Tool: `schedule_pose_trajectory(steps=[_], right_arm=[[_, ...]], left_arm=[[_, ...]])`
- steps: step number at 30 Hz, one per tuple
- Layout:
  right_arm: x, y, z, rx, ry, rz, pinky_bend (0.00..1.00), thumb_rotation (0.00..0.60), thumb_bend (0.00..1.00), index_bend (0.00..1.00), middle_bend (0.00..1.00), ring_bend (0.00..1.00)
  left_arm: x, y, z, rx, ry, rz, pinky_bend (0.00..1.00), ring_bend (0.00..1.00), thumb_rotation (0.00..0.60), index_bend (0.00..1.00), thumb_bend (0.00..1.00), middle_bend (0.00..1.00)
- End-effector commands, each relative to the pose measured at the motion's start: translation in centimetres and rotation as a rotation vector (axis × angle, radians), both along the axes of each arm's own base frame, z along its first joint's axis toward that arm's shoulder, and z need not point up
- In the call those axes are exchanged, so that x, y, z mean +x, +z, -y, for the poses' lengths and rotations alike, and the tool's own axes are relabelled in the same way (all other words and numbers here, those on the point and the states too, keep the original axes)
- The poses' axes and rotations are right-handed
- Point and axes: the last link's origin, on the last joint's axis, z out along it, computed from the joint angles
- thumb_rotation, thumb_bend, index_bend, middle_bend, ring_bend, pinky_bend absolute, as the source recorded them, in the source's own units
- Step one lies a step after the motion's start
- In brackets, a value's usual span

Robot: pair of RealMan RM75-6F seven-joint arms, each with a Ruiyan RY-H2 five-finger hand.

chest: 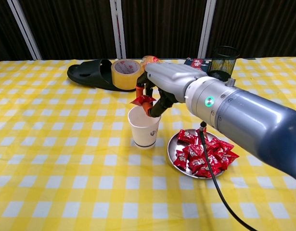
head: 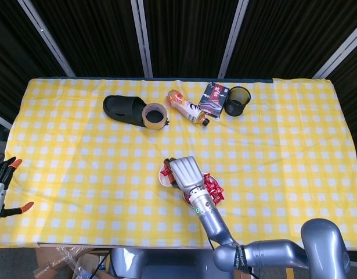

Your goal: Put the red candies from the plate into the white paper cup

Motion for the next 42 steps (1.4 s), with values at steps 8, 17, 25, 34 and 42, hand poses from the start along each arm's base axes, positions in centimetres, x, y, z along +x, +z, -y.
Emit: schedule_pose_trajectory(steps=[8, 17, 25, 34, 42], right_arm=[[-0.2, 0.3, -0.5, -0.006, -0.001, -0.002, 0.83, 0.600, 0.53, 0.34, 0.47, 0.74], [-0.4, 0.8, -0.8, -0.020, 0.001, -0.011, 0.83, 0.600, 0.52, 0.31, 0.45, 0.74], [-1.3, 3.5, -2.1, -0.052, 0.018, -0.041, 0.83, 0.600, 0.46, 0.30, 0.36, 0.74], [-5.7, 5.0, -4.9, 0.018, -0.070, -0.159, 0.83, 0.600, 0.38, 0.25, 0.27, 0.74], [-7.7, 3.9, -6.6, 0.063, -0.111, -0.182, 0.83, 0.600, 0.33, 0.22, 0.24, 0.76]], left_arm=[[0.0, 0.0, 0.0, 0.002, -0.001, 0.000, 0.00, 0.00, 0.600, 0.00, 0.03, 0.00], [0.0, 0.1, 0.1, 0.006, -0.001, -0.002, 0.00, 0.00, 0.600, 0.00, 0.04, 0.00], [0.0, 0.1, 0.0, 0.007, -0.002, -0.002, 0.00, 0.00, 0.600, 0.00, 0.03, 0.00], [0.2, 0.1, 0.2, 0.023, -0.024, -0.018, 0.00, 0.00, 0.600, 0.00, 0.03, 0.00], [0.4, 0.1, 0.4, 0.042, -0.045, -0.027, 0.00, 0.00, 0.600, 0.00, 0.03, 0.00]])
